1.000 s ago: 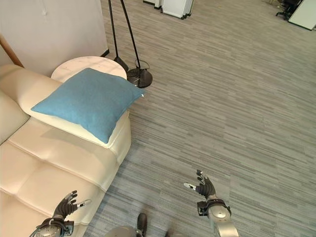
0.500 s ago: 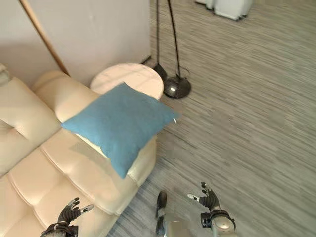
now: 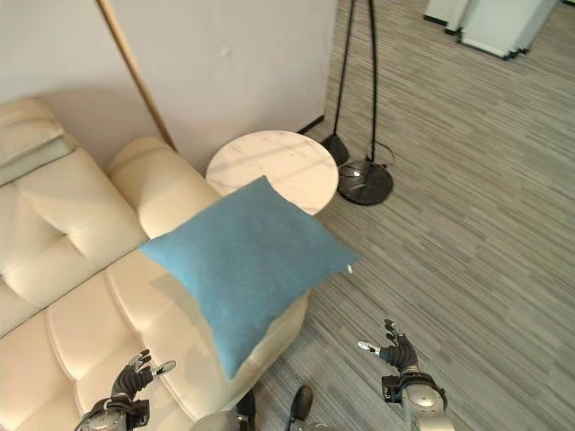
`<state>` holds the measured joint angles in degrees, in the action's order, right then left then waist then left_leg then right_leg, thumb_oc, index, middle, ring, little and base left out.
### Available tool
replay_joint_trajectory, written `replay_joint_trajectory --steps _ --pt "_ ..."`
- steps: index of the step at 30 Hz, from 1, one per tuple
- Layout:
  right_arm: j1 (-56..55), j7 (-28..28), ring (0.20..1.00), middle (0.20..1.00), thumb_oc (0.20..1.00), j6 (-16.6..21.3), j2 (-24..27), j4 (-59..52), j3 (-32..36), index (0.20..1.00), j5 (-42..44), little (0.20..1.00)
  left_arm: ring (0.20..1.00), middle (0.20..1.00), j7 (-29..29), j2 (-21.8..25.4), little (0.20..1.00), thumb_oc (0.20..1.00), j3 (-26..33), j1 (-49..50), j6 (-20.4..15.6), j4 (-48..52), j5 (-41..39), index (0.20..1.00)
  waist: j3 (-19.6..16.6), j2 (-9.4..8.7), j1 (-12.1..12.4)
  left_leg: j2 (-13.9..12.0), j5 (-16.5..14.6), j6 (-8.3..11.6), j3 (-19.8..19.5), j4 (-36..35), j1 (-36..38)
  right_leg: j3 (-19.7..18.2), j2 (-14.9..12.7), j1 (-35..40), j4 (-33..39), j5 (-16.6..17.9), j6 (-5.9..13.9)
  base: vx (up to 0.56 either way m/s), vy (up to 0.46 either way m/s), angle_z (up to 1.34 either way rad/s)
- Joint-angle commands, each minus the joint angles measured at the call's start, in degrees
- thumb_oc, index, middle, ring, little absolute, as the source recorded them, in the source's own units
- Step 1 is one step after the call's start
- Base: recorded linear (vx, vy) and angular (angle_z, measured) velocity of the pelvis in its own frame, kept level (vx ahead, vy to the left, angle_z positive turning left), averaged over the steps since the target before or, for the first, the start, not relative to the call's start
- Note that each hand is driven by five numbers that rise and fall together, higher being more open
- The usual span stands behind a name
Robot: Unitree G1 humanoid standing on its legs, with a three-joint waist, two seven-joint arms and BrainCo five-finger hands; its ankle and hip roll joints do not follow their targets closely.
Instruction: Pick up all the scattered cushions and arrange them neatly on the sofa.
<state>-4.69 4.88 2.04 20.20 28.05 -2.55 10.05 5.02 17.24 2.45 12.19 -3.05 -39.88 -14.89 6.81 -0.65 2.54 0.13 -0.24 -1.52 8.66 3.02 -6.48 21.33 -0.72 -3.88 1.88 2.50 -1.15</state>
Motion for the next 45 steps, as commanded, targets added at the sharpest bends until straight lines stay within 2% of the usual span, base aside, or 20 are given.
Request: replay_joint_trajectory --steps 1,4,5,8,13,14,15,16,20,21,23,27,28,29,31,36,37,38,39,45 --pt "0.1 0.9 1.000 1.000 1.000 1.2 0.9 -2.7 2.5 1.000 -1.8 1.000 1.000 1.000 1.0 2.6 1.000 1.000 2.0 0.0 -1.6 1.3 -1.6 1.000 -0.4 -1.40 2.0 0.9 -5.6 1.67 -1.8 0.9 3.2 -0.9 -5.9 -0.5 -10.2 -4.1 9.38 0.07 0.167 0.16" --pt "0.5 1.1 1.000 1.000 1.000 0.9 1.0 -4.1 3.0 1.000 -3.0 1.000 1.000 1.000 1.2 3.0 1.000 1.000 2.3 0.1 -1.5 1.9 -2.1 1.000 0.9 -0.68 1.3 1.3 -5.5 -0.05 -4.0 0.5 4.9 -3.7 -7.8 -5.5 -21.2 -1.7 11.07 0.06 0.113 0.00" --pt "0.7 2.3 1.000 1.000 1.000 1.2 0.9 -4.4 3.7 1.000 -4.1 1.000 1.000 1.000 1.3 2.6 1.000 1.000 2.2 0.4 -1.8 3.0 -2.2 1.000 1.2 -0.36 0.9 1.4 -6.0 -0.25 -5.1 0.6 5.9 -6.5 -7.5 -6.5 -22.1 -2.6 10.65 0.14 0.023 0.26" --pt "0.6 3.9 1.000 1.000 1.000 1.0 1.2 -5.3 5.8 1.000 -4.1 1.000 1.000 1.000 1.8 2.1 1.000 1.000 2.0 0.5 -2.2 4.3 -2.6 1.000 0.6 -0.22 0.2 1.2 -6.5 0.38 -7.4 -0.4 7.2 -10.2 -6.8 -7.6 -16.0 -3.0 9.95 0.19 -0.099 0.38" --pt "-0.5 5.2 1.000 1.000 1.000 0.1 3.0 -7.7 8.0 1.000 -4.8 1.000 1.000 1.000 2.5 2.9 1.000 1.000 -0.1 -1.1 -2.3 5.7 -0.6 1.000 1.3 -0.68 -2.8 0.3 -9.1 2.53 -14.5 -0.7 11.4 -21.2 -5.8 -12.7 -7.1 1.2 12.31 0.24 -0.193 0.32" --pt "-0.5 5.2 1.000 1.000 1.000 0.1 3.0 -7.6 8.0 1.000 -4.7 1.000 1.000 1.000 2.5 2.9 1.000 1.000 -0.2 -1.1 -2.3 5.7 -0.6 1.000 1.4 -0.56 -2.8 0.2 -9.2 2.56 -14.6 -0.8 11.5 -21.1 -5.7 -12.6 -7.1 1.2 12.28 0.21 -0.264 1.07" --pt "0.1 4.8 1.000 1.000 1.000 0.4 3.8 -8.4 7.9 1.000 -4.0 1.000 1.000 1.000 2.3 3.5 1.000 1.000 -0.8 -1.7 -3.0 6.7 -0.9 1.000 1.4 -2.12 -2.6 -0.4 -9.6 3.89 -15.3 -0.4 11.9 -18.6 -7.8 -10.8 -5.1 2.9 13.03 0.18 -0.417 1.01" --pt "0.8 4.2 1.000 1.000 1.000 0.2 4.2 -8.4 7.0 1.000 -3.9 1.000 1.000 1.000 2.2 3.5 1.000 1.000 -1.6 -2.4 -2.8 6.7 -1.1 1.000 1.0 -2.57 -2.6 -2.3 -8.6 4.70 -16.0 -1.1 11.7 -18.0 -7.3 -10.6 -5.6 3.1 12.78 0.18 -0.419 0.86" --pt "3.0 3.5 1.000 1.000 1.000 0.6 7.2 -8.1 4.8 1.000 -4.8 1.000 1.000 1.000 1.6 3.7 1.000 1.000 -3.6 -3.5 -3.2 7.8 -1.2 1.000 0.0 -2.45 -2.7 -5.7 -5.4 6.64 -16.8 -2.7 10.2 -15.7 -5.9 -9.1 -3.9 2.7 12.04 0.09 -0.307 0.70" --pt "5.8 3.3 1.000 1.000 1.000 0.2 9.6 -6.7 2.6 1.000 -5.3 1.000 1.000 1.000 1.4 3.7 1.000 1.000 -5.1 -5.1 -3.3 8.5 -2.1 1.000 0.1 -2.16 -2.1 -7.5 -2.9 7.99 -16.3 -3.6 8.3 -13.5 -5.4 -8.6 -3.1 1.8 11.51 0.05 -0.295 0.37" --pt "6.4 3.2 1.000 1.000 1.000 0.1 10.1 -6.1 2.0 1.000 -5.1 1.000 1.000 1.000 1.2 3.6 1.000 1.000 -5.3 -5.4 -3.4 8.7 -2.5 1.000 0.0 -2.01 -2.2 -7.8 -2.5 8.12 -16.1 -3.9 7.7 -12.7 -5.4 -8.4 -2.7 1.6 11.35 0.01 -0.145 0.40" --pt "10.5 3.7 1.000 1.000 1.000 -0.6 12.2 -0.6 -1.5 1.000 -4.3 1.000 1.000 1.000 1.1 2.5 1.000 1.000 -8.9 -9.0 -3.5 9.3 -4.1 1.000 1.1 -2.08 -1.9 -9.2 0.4 8.25 -9.3 -4.3 2.9 -8.0 -6.2 -7.4 -1.8 -0.2 10.15 -0.05 -0.152 0.72" --pt "12.5 4.0 1.000 1.000 1.000 -1.0 12.2 2.4 -2.9 1.000 -3.6 1.000 1.000 1.000 0.8 1.7 1.000 1.000 -10.6 -10.8 -3.3 9.8 -5.0 1.000 1.6 -2.11 -2.1 -9.5 1.2 8.22 -4.0 -4.1 1.4 -6.1 -6.3 -7.0 -1.0 -0.4 9.81 -0.05 -0.145 1.07" --pt "12.6 4.0 1.000 1.000 1.000 -1.0 12.2 2.5 -2.9 1.000 -3.6 1.000 1.000 1.000 0.8 1.7 1.000 1.000 -10.6 -10.8 -3.3 9.8 -5.0 1.000 1.6 -2.10 -2.2 -9.5 1.2 8.22 -4.0 -4.0 1.4 -6.1 -6.2 -7.0 -1.0 -0.4 9.80 -0.06 -0.178 1.06" --pt "15.8 4.3 1.000 1.000 1.000 -1.3 10.5 7.4 -5.4 1.000 -2.0 1.000 1.000 1.000 0.7 0.3 1.000 1.000 -13.8 -14.0 -3.3 9.9 -5.7 1.000 1.5 -1.80 -2.6 -9.7 2.0 8.09 0.7 -5.9 0.7 -3.7 -5.7 -7.1 0.2 -0.3 9.43 -0.03 -0.128 0.84" --pt "23.2 4.4 1.000 1.000 1.000 -1.2 2.2 12.0 -11.7 1.000 3.7 1.000 1.000 1.000 1.9 -2.6 1.000 1.000 -21.3 -23.8 -3.1 7.7 -6.2 1.000 3.2 -2.44 -2.4 -8.2 3.5 7.77 -0.9 -7.1 -2.2 -4.1 -5.1 -9.6 0.5 1.3 9.45 -0.04 -0.016 0.18" --pt "26.4 4.3 0.950 0.950 0.950 -0.6 -1.5 12.3 -14.9 0.950 6.7 0.950 1.000 1.000 3.1 -4.5 1.000 1.000 -24.4 -29.4 -3.5 6.0 -7.1 1.000 3.5 -2.45 -2.8 -7.4 3.5 7.59 -1.4 -7.9 -3.3 -4.8 -4.9 -11.1 0.7 2.2 9.70 -0.05 0.043 -0.22" --pt "26.4 4.3 0.950 0.950 0.950 -0.6 -1.5 12.3 -14.9 0.950 6.7 0.950 1.000 1.000 3.1 -4.5 1.000 1.000 -24.4 -29.4 -3.5 6.0 -7.1 1.000 3.5 -2.45 -2.8 -7.4 3.5 7.59 -1.4 -7.9 -3.3 -4.8 -4.9 -11.1 0.7 2.2 9.70 -0.09 0.106 -0.10" --pt "29.8 3.9 0.200 0.200 0.200 0.5 -4.9 10.8 -17.6 0.200 11.3 0.200 0.200 0.200 5.3 -5.2 0.200 0.200 -26.8 -35.8 -5.0 5.9 -9.7 0.200 5.0 -2.70 -2.9 -6.5 3.9 7.71 -2.5 -7.8 -5.0 -6.1 -5.0 -12.6 1.1 3.6 10.15 -0.08 0.100 -0.12" --pt "24.4 -0.1 0.200 0.200 0.200 2.8 -6.2 -2.5 -18.9 0.200 14.8 0.200 0.200 0.200 5.0 -3.5 0.200 0.200 -24.2 -32.6 -6.3 13.2 -13.9 0.200 5.0 -3.73 -3.0 -5.9 2.1 7.21 -2.9 -6.3 -3.5 -7.9 -5.8 -10.6 1.8 3.8 10.78 0.02 0.091 -0.07"
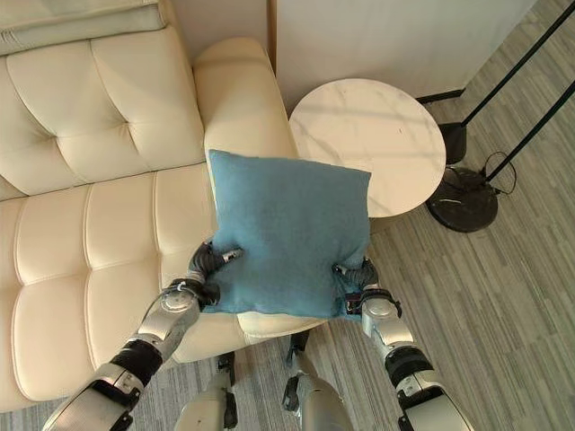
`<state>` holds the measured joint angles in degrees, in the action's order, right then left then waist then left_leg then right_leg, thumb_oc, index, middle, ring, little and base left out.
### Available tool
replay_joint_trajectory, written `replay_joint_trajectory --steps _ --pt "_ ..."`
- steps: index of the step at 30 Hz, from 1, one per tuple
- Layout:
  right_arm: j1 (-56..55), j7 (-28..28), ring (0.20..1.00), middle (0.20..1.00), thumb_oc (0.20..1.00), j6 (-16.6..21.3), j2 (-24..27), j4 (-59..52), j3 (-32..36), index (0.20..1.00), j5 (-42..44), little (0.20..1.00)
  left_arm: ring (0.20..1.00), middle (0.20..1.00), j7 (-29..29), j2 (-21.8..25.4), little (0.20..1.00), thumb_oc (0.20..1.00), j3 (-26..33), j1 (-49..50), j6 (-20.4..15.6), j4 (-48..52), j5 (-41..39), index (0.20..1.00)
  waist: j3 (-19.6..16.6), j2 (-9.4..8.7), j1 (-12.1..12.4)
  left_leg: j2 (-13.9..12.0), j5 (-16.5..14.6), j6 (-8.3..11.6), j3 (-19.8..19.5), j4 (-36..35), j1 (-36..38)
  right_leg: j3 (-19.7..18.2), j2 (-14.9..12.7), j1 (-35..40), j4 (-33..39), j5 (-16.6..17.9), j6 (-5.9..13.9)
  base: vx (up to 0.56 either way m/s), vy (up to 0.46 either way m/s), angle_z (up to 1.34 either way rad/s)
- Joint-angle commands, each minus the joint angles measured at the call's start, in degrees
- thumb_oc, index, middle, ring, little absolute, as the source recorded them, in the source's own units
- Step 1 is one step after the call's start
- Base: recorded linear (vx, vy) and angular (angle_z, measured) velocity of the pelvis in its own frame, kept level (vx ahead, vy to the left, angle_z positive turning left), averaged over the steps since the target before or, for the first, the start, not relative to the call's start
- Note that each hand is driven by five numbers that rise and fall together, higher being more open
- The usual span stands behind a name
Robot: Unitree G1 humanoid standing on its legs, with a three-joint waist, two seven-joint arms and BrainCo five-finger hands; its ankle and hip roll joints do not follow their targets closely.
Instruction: Pick up all the scattered cushions and arrange them neatly on the sofa.
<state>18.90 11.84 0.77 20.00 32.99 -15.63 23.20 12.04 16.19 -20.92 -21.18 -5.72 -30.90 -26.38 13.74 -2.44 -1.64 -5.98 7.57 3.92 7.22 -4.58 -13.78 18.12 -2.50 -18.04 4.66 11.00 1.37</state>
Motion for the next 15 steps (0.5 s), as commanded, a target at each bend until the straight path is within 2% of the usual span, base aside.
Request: replay_joint_trajectory --steps 1,3,8,12,15 --pt "0.8 -7.0 0.200 0.200 0.200 4.0 -6.0 -7.4 -5.8 0.200 1.6 0.200 0.200 0.200 -2.0 -2.5 0.200 0.200 -0.9 0.8 -3.6 4.2 -2.4 0.200 -1.9 -1.94 1.2 0.2 -5.7 1.77 -1.4 1.3 3.8 -4.7 -4.0 3.6 -0.9 -4.7 8.26 0.09 0.085 -0.26" --pt "-6.2 -9.7 0.200 0.200 0.200 5.1 -4.3 -17.1 -3.3 0.200 0.8 0.200 0.200 0.200 -3.4 -0.2 0.200 0.200 3.0 7.6 -3.6 11.4 -2.3 0.200 -3.6 -1.96 0.9 0.5 -7.3 1.28 -0.6 1.1 7.6 -5.1 -4.5 6.6 -0.5 -5.1 8.74 0.11 0.139 -0.28" --pt "-12.2 -12.3 0.200 0.200 0.200 5.8 -3.8 -25.5 -1.0 0.200 -0.4 0.200 0.200 0.200 -5.0 1.8 0.200 0.200 6.7 14.8 -3.3 18.4 -1.5 0.200 -5.5 -1.87 0.5 1.1 -8.9 0.64 0.1 1.5 10.3 -5.6 -5.3 8.8 -0.5 -5.0 9.43 0.03 0.153 -0.03" --pt "-16.7 -14.4 0.200 0.200 0.200 5.9 -5.1 -31.8 0.1 0.200 0.7 0.200 0.200 0.200 -5.6 2.1 0.200 0.200 10.2 20.5 -3.5 24.8 -2.9 0.200 -6.2 -1.84 0.1 2.6 -10.5 -0.68 0.8 2.5 11.5 -7.5 -6.4 8.2 -0.8 -2.6 11.36 -0.09 0.189 -0.07" --pt "-18.1 -15.9 0.200 0.200 0.200 6.6 -6.6 -34.8 0.1 0.200 4.0 0.200 0.200 0.200 -5.3 2.4 0.200 0.200 12.5 23.0 -4.6 29.3 -3.6 0.200 -5.7 -1.96 -0.2 3.5 -10.1 -1.23 1.5 2.2 11.6 -9.4 -7.4 5.5 -1.7 2.2 13.63 -0.20 0.143 -0.26"
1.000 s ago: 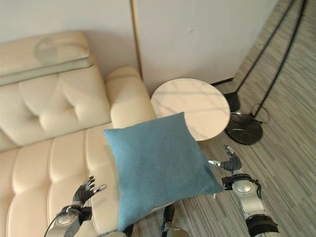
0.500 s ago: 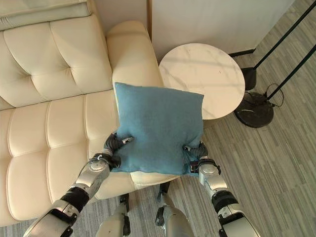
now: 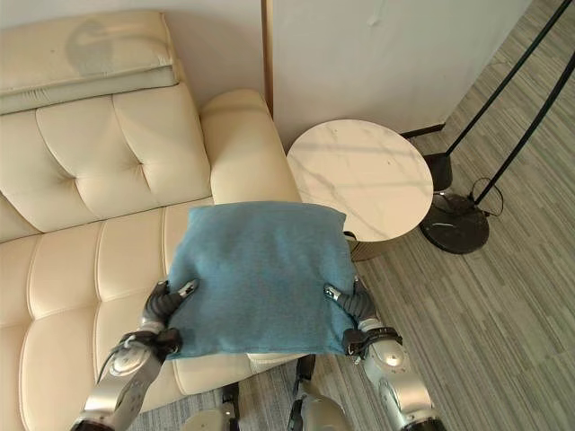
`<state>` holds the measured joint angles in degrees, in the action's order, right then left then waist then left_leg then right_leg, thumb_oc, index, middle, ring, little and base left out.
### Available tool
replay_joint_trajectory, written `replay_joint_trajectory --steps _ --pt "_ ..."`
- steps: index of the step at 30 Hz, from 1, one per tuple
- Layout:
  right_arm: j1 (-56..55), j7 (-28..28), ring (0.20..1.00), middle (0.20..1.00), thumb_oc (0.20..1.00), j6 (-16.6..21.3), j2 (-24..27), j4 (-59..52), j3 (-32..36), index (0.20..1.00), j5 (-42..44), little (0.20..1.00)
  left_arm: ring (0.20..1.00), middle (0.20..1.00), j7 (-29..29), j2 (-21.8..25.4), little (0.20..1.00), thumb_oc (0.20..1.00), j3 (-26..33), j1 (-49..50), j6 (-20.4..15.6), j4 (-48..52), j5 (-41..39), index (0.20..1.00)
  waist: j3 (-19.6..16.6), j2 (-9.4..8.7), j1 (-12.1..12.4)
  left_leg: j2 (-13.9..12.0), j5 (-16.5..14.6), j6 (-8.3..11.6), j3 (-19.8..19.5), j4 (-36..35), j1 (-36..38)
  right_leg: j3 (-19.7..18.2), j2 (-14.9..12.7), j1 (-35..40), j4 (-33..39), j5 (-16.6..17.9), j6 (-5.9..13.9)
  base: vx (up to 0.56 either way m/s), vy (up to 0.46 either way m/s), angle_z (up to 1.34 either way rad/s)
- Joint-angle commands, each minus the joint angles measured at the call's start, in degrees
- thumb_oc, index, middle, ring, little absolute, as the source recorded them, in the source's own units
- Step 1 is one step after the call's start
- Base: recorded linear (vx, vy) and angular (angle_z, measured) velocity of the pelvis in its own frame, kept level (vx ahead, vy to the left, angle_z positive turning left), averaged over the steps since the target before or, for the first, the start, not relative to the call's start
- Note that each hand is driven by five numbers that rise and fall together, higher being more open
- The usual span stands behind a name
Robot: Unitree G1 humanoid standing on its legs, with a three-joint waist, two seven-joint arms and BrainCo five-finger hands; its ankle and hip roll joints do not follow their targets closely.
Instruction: Pick up all the scattered cushions and arrange them neatly on the sofa.
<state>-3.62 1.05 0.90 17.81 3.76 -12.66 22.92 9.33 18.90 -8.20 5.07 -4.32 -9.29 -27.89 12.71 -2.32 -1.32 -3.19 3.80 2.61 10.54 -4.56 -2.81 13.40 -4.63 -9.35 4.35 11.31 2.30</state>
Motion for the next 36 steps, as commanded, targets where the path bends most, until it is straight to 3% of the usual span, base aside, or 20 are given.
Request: replay_joint_trajectory --steps 1,2,7,8,10,12,14,15,16,17,19,25,31,32,36 --pt "4.2 -5.0 0.200 0.200 0.200 6.5 -4.4 -6.1 -2.7 0.200 4.5 0.200 0.200 0.200 -2.5 -0.2 0.200 0.200 -0.1 -3.1 -6.2 7.8 -2.3 0.200 -4.6 -1.91 -0.5 0.5 -6.1 -0.12 -1.9 2.4 0.1 -5.1 -5.1 -3.9 -2.0 1.3 12.70 -0.25 0.095 -0.34" --pt "4.0 -5.3 0.200 0.200 0.200 6.9 -4.5 -7.0 -2.6 0.200 5.5 0.200 0.200 0.200 -2.4 -0.2 0.200 0.200 -0.4 -3.4 -6.6 8.5 -2.3 0.200 -4.0 -1.60 -0.3 0.7 -5.8 -0.55 -2.2 2.6 -0.5 -6.3 -4.7 -3.7 -3.6 -0.7 12.64 -0.27 0.109 -0.40" --pt "3.7 -4.9 0.200 0.200 0.200 8.8 -3.7 -10.4 -1.4 0.200 5.9 0.200 0.200 0.200 -3.5 0.6 0.200 0.200 -2.3 -4.0 -7.1 10.6 -2.1 0.200 -5.5 -0.08 1.3 1.9 -2.1 -1.65 -5.6 2.4 -4.4 -11.9 0.8 1.8 -17.0 -11.7 8.03 -0.16 0.027 0.31" --pt "4.2 -4.8 0.200 0.200 0.200 8.7 -3.8 -10.7 -1.3 0.200 5.5 0.200 0.200 0.200 -3.4 0.0 0.200 0.200 -2.4 -3.8 -7.3 10.8 -2.7 0.200 -6.0 -0.04 1.8 2.4 -1.5 -1.32 -7.0 1.9 -4.4 -13.2 2.2 3.6 -16.8 -13.9 7.21 0.00 -0.080 0.57" --pt "4.7 -4.2 0.200 0.200 0.200 9.1 -3.8 -10.9 -1.4 0.200 5.6 0.200 0.200 0.200 -3.2 -0.1 0.200 0.200 -2.4 -3.8 -7.7 11.0 -2.9 0.200 -6.5 -0.08 2.9 3.3 -0.2 -0.46 -8.6 1.7 -5.2 -12.0 2.8 6.0 -12.5 -15.8 5.59 -0.07 -0.128 0.61" --pt "5.5 -3.2 0.200 0.200 0.200 9.4 -3.2 -10.9 -1.7 0.200 5.1 0.200 0.200 0.200 -2.8 -1.1 0.200 0.200 -3.1 -4.0 -8.3 11.0 -3.9 0.200 -6.2 0.42 3.3 4.0 2.2 1.27 -9.7 0.9 -7.0 -12.7 4.2 7.4 -7.5 -15.9 4.34 -0.18 -0.125 0.76" --pt "6.3 -2.5 0.200 0.200 0.200 9.8 -2.2 -10.2 -1.6 0.200 4.9 0.200 0.200 0.200 -2.8 -2.0 0.200 0.200 -3.7 -4.2 -8.4 10.8 -3.8 0.200 -5.2 1.25 3.7 4.9 3.5 2.77 -10.0 1.6 -9.9 -11.2 4.5 7.8 -3.9 -15.2 3.89 -0.29 -0.032 1.20" --pt "7.0 -1.9 0.200 0.200 0.200 9.5 -1.1 -9.9 -1.2 0.200 4.7 0.200 0.200 0.200 -2.8 -2.6 0.200 0.200 -4.1 -5.0 -8.6 10.8 -4.4 0.200 -4.4 1.65 3.3 5.1 2.9 2.88 -8.3 4.2 -12.7 -9.2 3.9 6.5 -2.6 -13.9 4.00 -0.39 0.023 0.94" --pt "6.9 -1.8 0.200 0.200 0.200 9.4 -0.7 -9.8 -0.9 0.200 4.7 0.200 0.200 0.200 -3.2 -2.8 0.200 0.200 -4.1 -5.0 -8.4 10.9 -4.3 0.200 -4.6 1.70 2.8 4.9 1.4 2.07 -6.4 5.9 -12.6 -7.9 3.2 5.5 -2.7 -13.2 4.33 -0.39 0.106 0.90" --pt "4.8 -2.7 0.200 0.200 0.200 9.3 -0.2 -9.9 -0.4 0.200 5.4 0.200 0.200 0.200 -4.8 -3.1 0.200 0.200 -4.7 -4.0 -8.1 11.3 -4.6 0.200 -5.1 0.54 0.7 2.8 -6.0 0.43 -2.3 11.2 -8.3 -3.2 -0.2 4.6 -3.6 -12.1 4.94 -0.19 0.137 1.18" --pt "3.5 -2.9 0.200 0.200 0.200 9.0 -0.5 -9.8 0.4 0.200 5.3 0.200 0.200 0.200 -5.2 -3.0 0.200 0.200 -5.8 -3.6 -7.6 11.0 -4.9 0.200 -6.1 0.87 -0.4 1.8 -6.4 0.59 -0.9 10.1 -5.8 -0.8 -0.7 5.1 -3.2 -12.2 5.17 -0.02 0.142 1.55" --pt "3.4 -4.0 0.200 0.200 0.200 8.2 -1.7 -9.6 -0.2 0.200 5.7 0.200 0.200 0.200 -5.5 -1.1 0.200 0.200 -4.1 -1.7 -6.7 11.9 -3.2 0.200 -6.6 0.34 0.2 3.0 -7.9 -0.50 -1.8 10.0 -4.9 -1.2 -2.4 6.8 -4.4 -12.0 6.02 0.08 0.164 0.22" --pt "3.4 -5.3 0.200 0.200 0.200 7.6 -3.1 -9.7 -1.0 0.200 5.3 0.200 0.200 0.200 -5.5 0.4 0.200 0.200 -2.6 -1.1 -6.4 12.5 -2.9 0.200 -6.8 0.49 1.1 4.4 -9.5 -2.58 -2.6 10.3 -4.2 -3.3 -4.9 5.1 -11.5 -12.7 6.95 0.06 0.185 -0.01" --pt "3.4 -5.7 0.200 0.200 0.200 7.5 -3.3 -9.8 -1.2 0.200 5.5 0.200 0.200 0.200 -5.4 1.1 0.200 0.200 -2.1 -1.1 -6.3 12.6 -2.7 0.200 -6.4 0.48 1.1 4.4 -10.0 -3.06 -3.3 10.7 -4.0 -4.4 -4.8 3.9 -14.9 -12.7 6.90 0.05 0.141 -0.01" --pt "3.2 -5.9 0.200 0.200 0.200 7.6 -3.5 -9.9 -1.4 0.200 5.8 0.200 0.200 0.200 -5.3 1.3 0.200 0.200 -2.1 -1.1 -6.3 12.3 -2.0 0.200 -6.1 0.32 0.9 5.0 -10.7 -3.55 -4.3 10.7 -2.9 -6.3 -2.8 1.4 -16.6 -13.1 6.23 0.08 0.102 0.07"
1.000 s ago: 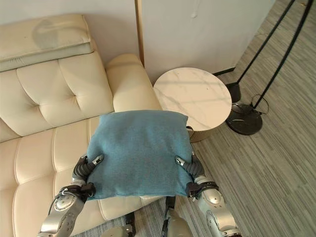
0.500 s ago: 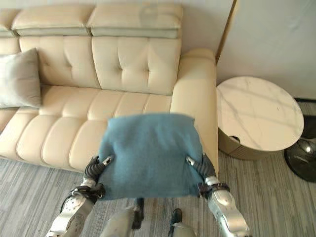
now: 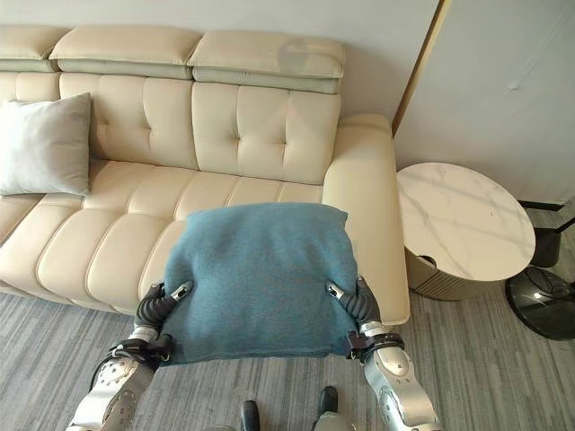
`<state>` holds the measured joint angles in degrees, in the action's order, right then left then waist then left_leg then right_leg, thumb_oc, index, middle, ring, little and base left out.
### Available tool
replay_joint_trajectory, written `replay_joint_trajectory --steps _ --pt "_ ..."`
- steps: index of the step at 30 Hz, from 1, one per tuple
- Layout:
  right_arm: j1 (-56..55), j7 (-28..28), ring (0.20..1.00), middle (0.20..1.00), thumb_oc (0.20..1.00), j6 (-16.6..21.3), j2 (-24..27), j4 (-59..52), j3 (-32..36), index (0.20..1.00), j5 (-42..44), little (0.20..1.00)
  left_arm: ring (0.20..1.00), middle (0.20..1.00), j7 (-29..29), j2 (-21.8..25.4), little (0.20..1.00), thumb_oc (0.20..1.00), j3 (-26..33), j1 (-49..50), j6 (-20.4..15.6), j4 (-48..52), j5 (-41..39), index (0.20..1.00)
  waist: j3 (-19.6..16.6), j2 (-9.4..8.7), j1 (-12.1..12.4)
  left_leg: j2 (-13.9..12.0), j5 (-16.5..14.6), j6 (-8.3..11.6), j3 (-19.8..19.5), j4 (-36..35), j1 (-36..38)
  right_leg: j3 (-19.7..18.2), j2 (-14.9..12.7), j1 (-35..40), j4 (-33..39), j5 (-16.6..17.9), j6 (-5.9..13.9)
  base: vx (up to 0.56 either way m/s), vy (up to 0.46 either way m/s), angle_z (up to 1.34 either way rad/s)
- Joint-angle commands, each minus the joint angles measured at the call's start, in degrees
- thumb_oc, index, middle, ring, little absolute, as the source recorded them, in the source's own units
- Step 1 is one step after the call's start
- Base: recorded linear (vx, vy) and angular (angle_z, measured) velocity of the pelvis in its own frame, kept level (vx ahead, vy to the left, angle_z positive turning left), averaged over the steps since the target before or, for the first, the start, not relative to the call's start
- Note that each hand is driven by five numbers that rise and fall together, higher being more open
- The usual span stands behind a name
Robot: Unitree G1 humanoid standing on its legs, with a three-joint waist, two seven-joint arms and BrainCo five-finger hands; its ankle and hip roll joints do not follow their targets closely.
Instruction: Pick up all the scattered cushions and arrange them neatly on the sofa.
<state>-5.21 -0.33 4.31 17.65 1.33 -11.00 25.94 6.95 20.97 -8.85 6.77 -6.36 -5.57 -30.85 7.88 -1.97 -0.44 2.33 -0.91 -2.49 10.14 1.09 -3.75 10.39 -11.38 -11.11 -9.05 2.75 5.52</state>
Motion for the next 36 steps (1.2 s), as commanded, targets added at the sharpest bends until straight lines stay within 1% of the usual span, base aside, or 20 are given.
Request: replay_joint_trajectory --steps 1,5,6,9,10,12,15,18,20,21,22,23,25,26,27,28,30,31,33,36 --pt "4.9 -4.5 0.200 0.200 0.200 4.1 -3.3 -7.5 -3.2 0.200 2.7 0.200 0.200 0.200 -2.8 -0.6 0.200 0.200 -1.3 -2.7 -4.3 8.6 1.1 0.200 -1.2 -0.13 0.1 -0.4 -6.2 1.48 -4.2 4.6 -1.4 -3.3 4.5 2.5 -2.4 -4.4 2.90 0.14 0.058 -0.01" --pt "5.9 -4.7 0.200 0.200 0.200 4.6 -2.7 -7.5 -3.7 0.200 4.0 0.200 0.200 0.200 -2.7 -0.9 0.200 0.200 -1.2 -2.6 -4.5 8.6 1.3 0.200 0.0 -0.55 -0.5 0.8 -7.0 1.35 -5.3 3.9 0.7 -2.0 6.9 -2.5 2.1 -1.6 3.17 0.17 0.038 -0.11" --pt "5.8 -4.7 0.200 0.200 0.200 4.6 -2.2 -7.8 -3.6 0.200 4.1 0.200 0.200 0.200 -2.8 -1.4 0.200 0.200 -1.1 -2.9 -4.7 8.2 1.5 0.200 0.5 -0.37 -1.2 1.4 -7.8 1.57 -6.4 3.5 2.4 -0.5 7.7 -4.8 4.2 -0.5 3.64 0.23 0.056 -0.20" --pt "5.3 -4.8 0.200 0.200 0.200 4.8 -1.8 -8.0 -3.4 0.200 4.1 0.200 0.200 0.200 -2.8 -1.9 0.200 0.200 -1.2 -3.1 -4.9 7.9 2.0 0.200 0.9 -0.15 -1.9 2.1 -8.8 1.88 -8.0 3.4 4.7 0.6 8.6 -6.1 5.4 0.2 3.65 0.29 0.006 0.33" --pt "4.1 -4.7 0.200 0.200 0.200 4.7 -1.8 -8.4 -2.6 0.200 3.7 0.200 0.200 0.200 -2.9 -2.2 0.200 0.200 -1.5 -3.2 -5.0 7.8 2.1 0.200 0.7 -0.20 -2.4 2.3 -9.8 2.45 -9.6 3.6 6.5 -0.4 8.5 -6.6 4.8 0.5 3.62 0.30 -0.034 0.62" --pt "3.6 -5.0 0.200 0.200 0.200 4.8 -1.6 -8.7 -2.5 0.200 4.0 0.200 0.200 0.200 -3.3 -2.4 0.200 0.200 -2.1 -2.9 -4.7 7.9 2.2 0.200 0.6 -0.35 -2.6 2.2 -10.1 2.83 -10.2 4.0 7.4 -1.0 8.5 -5.6 4.6 0.9 3.09 0.25 -0.060 0.74" --pt "2.6 -4.6 0.200 0.200 0.200 5.2 -0.8 -8.5 -1.6 0.200 3.7 0.200 0.200 0.200 -3.5 -2.9 0.200 0.200 -2.4 -2.5 -4.7 7.8 2.0 0.200 -0.7 0.05 -3.2 0.2 -8.6 5.01 -10.5 5.9 8.3 0.1 8.4 -3.5 5.3 1.6 2.40 0.28 -0.123 0.25" --pt "2.2 -4.4 0.200 0.200 0.200 5.4 0.2 -8.0 -0.9 0.200 4.4 0.200 0.200 0.200 -4.4 -3.0 0.200 0.200 -2.5 -2.2 -4.7 7.9 2.2 0.200 -1.8 0.46 -3.8 -2.9 -5.5 7.04 -8.2 11.7 6.7 0.4 9.6 -0.3 7.2 0.4 1.51 0.22 -0.106 0.52" --pt "2.3 -3.7 0.200 0.200 0.200 5.2 0.6 -7.2 -0.4 0.200 4.4 0.200 0.200 0.200 -4.4 -3.5 0.200 0.200 -2.7 -2.4 -4.5 7.4 2.1 0.200 -1.7 0.04 -3.6 -4.5 -4.8 6.39 -6.5 15.1 4.1 -0.4 10.0 1.6 8.5 -0.4 0.78 0.14 -0.060 0.14" --pt "2.7 -3.4 0.200 0.200 0.200 5.1 0.8 -6.8 -0.2 0.200 4.3 0.200 0.200 0.200 -4.4 -3.5 0.200 0.200 -2.9 -2.6 -4.3 7.1 2.5 0.200 -1.6 -0.77 -3.5 -4.6 -6.2 5.36 -5.9 14.7 1.5 -1.5 9.8 2.6 9.5 -0.8 0.86 0.09 -0.018 -0.10" --pt "2.7 -3.4 0.200 0.200 0.200 5.1 0.8 -6.8 -0.2 0.200 4.3 0.200 0.200 0.200 -4.4 -3.5 0.200 0.200 -3.0 -2.6 -4.3 7.1 2.6 0.200 -1.6 -0.75 -3.4 -4.6 -6.3 5.33 -5.9 14.8 1.5 -1.6 9.8 2.7 9.5 -0.7 0.88 0.11 0.019 -0.09" --pt "2.9 -3.1 0.200 0.200 0.200 5.2 0.8 -6.8 0.2 0.200 4.1 0.200 0.200 0.200 -4.6 -3.6 0.200 0.200 -3.1 -2.6 -4.3 7.2 2.9 0.200 -1.6 -1.75 -3.2 -4.4 -8.4 4.94 -6.0 12.4 -0.8 -2.7 9.0 3.5 10.7 -0.8 1.40 0.08 0.055 -0.24" --pt "3.1 -2.9 0.200 0.200 0.200 5.3 0.7 -6.5 0.2 0.200 3.8 0.200 0.200 0.200 -4.8 -3.5 0.200 0.200 -3.4 -2.8 -4.3 7.2 3.2 0.200 -1.3 -2.06 -3.0 -4.1 -8.2 5.15 -6.6 11.0 -2.2 -3.2 8.8 4.0 11.0 -0.8 1.60 0.06 0.055 -0.40" --pt "3.3 -2.8 0.200 0.200 0.200 5.3 0.7 -6.4 0.3 0.200 3.6 0.200 0.200 0.200 -4.8 -3.4 0.200 0.200 -3.5 -3.0 -4.3 7.3 3.2 0.200 -1.1 -2.15 -2.8 -3.9 -7.7 5.41 -7.1 9.7 -2.9 -3.6 8.8 4.2 11.2 -0.8 1.69 0.04 0.110 -0.41" --pt "3.8 -2.3 0.200 0.200 0.200 5.5 0.5 -6.0 0.4 0.200 3.2 0.200 0.200 0.200 -4.3 -3.5 0.200 0.200 -3.7 -3.6 -4.6 7.2 3.1 0.200 -0.6 -2.04 -2.2 -3.7 -4.5 6.39 -9.1 7.3 -6.1 -4.6 8.9 4.8 11.6 -0.9 1.78 0.04 0.108 -0.48" --pt "3.8 -2.3 0.200 0.200 0.200 5.5 0.4 -6.0 0.4 0.200 3.2 0.200 0.200 0.200 -4.3 -3.5 0.200 0.200 -3.8 -3.6 -4.6 7.1 3.1 0.200 -0.5 -2.06 -2.2 -3.7 -4.5 6.40 -9.1 7.2 -6.0 -4.6 8.9 4.9 11.6 -1.0 1.78 0.06 0.137 -0.28" --pt "4.0 -2.0 0.200 0.200 0.200 5.3 0.3 -5.7 0.4 0.200 2.6 0.200 0.200 0.200 -4.0 -3.5 0.200 0.200 -3.9 -3.8 -4.7 7.1 3.4 0.200 -0.4 -1.91 -1.8 -3.6 -2.6 6.81 -10.3 5.7 -7.3 -5.1 9.1 5.3 11.7 -1.2 1.76 0.08 0.117 -0.32" --pt "4.1 -1.3 0.200 0.200 0.200 5.4 -0.1 -5.2 0.7 0.200 1.7 0.200 0.200 0.200 -3.4 -3.7 0.200 0.200 -4.0 -4.1 -4.9 7.0 3.4 0.200 -0.1 -1.37 -1.1 -3.3 0.4 7.18 -12.4 3.3 -9.5 -5.9 9.4 6.1 11.6 -1.7 1.80 0.12 0.188 -0.39" --pt "4.2 -0.6 0.200 0.200 0.200 5.3 -0.4 -4.4 1.0 0.200 0.5 0.200 0.200 0.200 -3.1 -3.8 0.200 0.200 -4.5 -4.7 -5.1 6.8 3.5 0.200 0.1 -0.71 -0.6 -2.7 2.4 7.66 -13.5 1.3 -11.0 -7.4 9.4 7.2 10.7 -3.0 1.76 0.18 0.322 -0.60" --pt "3.8 -1.2 0.200 0.200 0.200 5.1 -0.9 -4.5 1.0 0.200 -0.8 0.200 0.200 0.200 -3.6 -4.0 0.200 0.200 -5.0 -4.5 -5.1 6.4 3.6 0.200 -0.8 0.29 -0.5 -3.7 3.6 7.32 -13.1 -2.0 -8.4 -8.7 9.4 7.7 9.6 -4.0 2.11 0.12 0.219 -0.42"
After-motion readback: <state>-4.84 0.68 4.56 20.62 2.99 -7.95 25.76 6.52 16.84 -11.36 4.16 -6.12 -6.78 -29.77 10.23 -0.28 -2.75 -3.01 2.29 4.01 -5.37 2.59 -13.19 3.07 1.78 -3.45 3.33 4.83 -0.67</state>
